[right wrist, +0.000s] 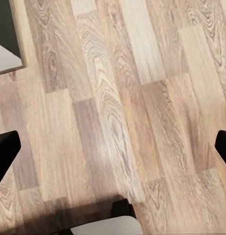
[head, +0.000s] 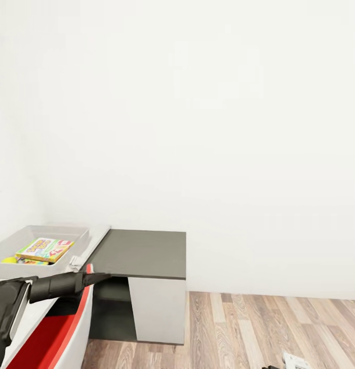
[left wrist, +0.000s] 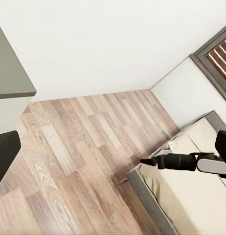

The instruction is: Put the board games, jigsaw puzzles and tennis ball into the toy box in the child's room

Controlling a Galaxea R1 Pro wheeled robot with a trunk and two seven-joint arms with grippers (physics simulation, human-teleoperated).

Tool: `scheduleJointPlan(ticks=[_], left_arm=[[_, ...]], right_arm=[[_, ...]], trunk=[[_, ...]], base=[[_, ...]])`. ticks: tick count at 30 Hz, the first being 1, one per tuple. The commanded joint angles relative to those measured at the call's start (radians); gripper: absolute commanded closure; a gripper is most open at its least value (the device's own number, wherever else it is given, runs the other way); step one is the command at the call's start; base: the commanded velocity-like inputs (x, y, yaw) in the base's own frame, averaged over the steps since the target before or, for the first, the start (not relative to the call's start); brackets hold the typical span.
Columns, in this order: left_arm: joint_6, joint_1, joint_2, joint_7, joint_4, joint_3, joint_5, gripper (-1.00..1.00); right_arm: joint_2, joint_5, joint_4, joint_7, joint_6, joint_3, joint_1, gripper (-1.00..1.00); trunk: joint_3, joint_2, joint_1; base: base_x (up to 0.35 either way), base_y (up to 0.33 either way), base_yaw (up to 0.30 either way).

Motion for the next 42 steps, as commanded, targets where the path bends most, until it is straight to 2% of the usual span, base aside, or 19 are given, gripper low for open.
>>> scheduleJointPlan(ticks=[1,9,14,19,20,23,26,28,30,32,33,34,36,38,39,40,41,42], left_arm=[[0.008,0.000,-0.005,-0.007,0.004,0.001,-0.013,-1.00],[0.001,0.000,-0.012,-0.001,0.020,0.002,-0.025,-1.00],[-0.025,0.000,-0.013,0.023,0.061,0.001,-0.026,-1.00],[-0.063,0.000,-0.020,0.069,0.131,0.001,-0.027,-1.00],[-0.082,0.000,-0.024,0.094,0.163,0.000,-0.027,-1.00],[-0.166,0.000,-0.042,0.201,0.277,-0.022,-0.027,-1.00],[-0.251,0.000,-0.050,0.341,0.409,-0.059,-0.027,-1.00],[-0.281,0.000,-0.052,0.393,0.459,-0.070,-0.027,-1.00],[-0.342,0.000,-0.061,0.499,0.562,-0.085,-0.027,-1.00],[-0.373,0.000,-0.072,0.552,0.611,-0.089,-0.027,-1.00],[-0.403,0.000,-0.085,0.609,0.658,-0.093,-0.028,-1.00],[-0.418,0.000,-0.092,0.639,0.681,-0.095,-0.029,-1.00],[-0.484,0.000,-0.115,0.774,0.770,-0.098,-0.039,-1.00],[-0.521,0.000,-0.123,0.845,0.818,-0.099,-0.048,-1.00],[-0.563,0.000,-0.128,0.917,0.868,-0.100,-0.058,-1.00],[-0.585,0.000,-0.130,0.952,0.895,-0.100,-0.063,-1.00],[-0.630,0.000,-0.133,1.017,0.949,-0.100,-0.070,-1.00],[-0.653,0.000,-0.134,1.046,0.977,-0.100,-0.072,-1.00]], right_arm=[[-0.001,-0.010,-0.001,0.002,0.003,0.008,0.001,-1.00],[0.005,-0.011,0.000,0.002,-0.001,0.007,0.008,-1.00],[0.009,-0.011,0.000,0.002,-0.002,0.007,0.009,-1.00],[0.012,-0.004,-0.001,0.000,-0.009,0.010,0.016,-1.00],[0.018,0.000,-0.001,-0.001,-0.019,0.010,0.024,-1.00],[0.049,0.006,-0.002,-0.007,-0.058,0.015,0.037,-1.00],[0.059,0.007,-0.002,-0.008,-0.065,0.016,0.040,-1.00],[0.060,0.007,-0.003,-0.009,-0.066,0.016,0.041,-1.00],[0.061,0.007,-0.003,-0.009,-0.068,0.016,0.042,-1.00],[0.061,0.007,-0.003,-0.009,-0.070,0.016,0.043,-1.00],[0.062,0.008,-0.002,-0.009,-0.070,0.017,0.043,-1.00],[0.062,0.008,-0.002,-0.009,-0.071,0.017,0.044,-1.00],[0.063,0.008,-0.001,-0.009,-0.071,0.018,0.049,-1.00],[0.063,0.008,-0.001,-0.009,-0.071,0.018,0.055,-1.00],[0.063,0.009,-0.001,-0.009,-0.072,0.018,0.065,-1.00],[0.063,0.009,-0.001,-0.009,-0.072,0.018,0.071,-1.00],[0.063,0.009,-0.002,-0.009,-0.072,0.018,0.081,-1.00],[0.063,0.009,-0.002,-0.009,-0.072,0.018,0.085,-1.00]], trunk=[[-0.002,-0.001,0.000],[-0.014,-0.001,0.000],[-0.021,-0.001,0.000],[-0.025,-0.001,0.000],[-0.026,-0.001,0.000],[-0.026,-0.001,0.000],[-0.026,-0.001,0.000],[-0.026,-0.001,0.000],[-0.026,-0.001,0.000],[-0.026,-0.001,0.000],[-0.026,-0.001,0.000],[-0.026,-0.001,0.000],[-0.026,-0.001,0.000],[-0.026,-0.001,0.000],[-0.026,-0.001,0.000],[-0.026,-0.001,0.000],[-0.026,-0.001,0.000],[-0.026,-0.001,0.000]], base=[[0.000,0.000,-0.121],[0.000,0.000,-0.142],[0.000,0.000,-0.152],[0.000,0.000,-0.090],[0.000,0.000,-0.032],[0.000,0.000,-0.013],[0.000,0.000,-0.004],[0.000,0.000,-0.002],[0.000,0.000,0.000],[0.000,0.000,0.000],[0.000,0.000,0.000],[0.000,0.000,0.000],[0.000,0.000,0.000],[0.000,0.000,0.000],[0.000,0.000,0.000],[0.000,0.000,0.000],[0.000,0.000,0.000],[0.000,0.000,0.000]])
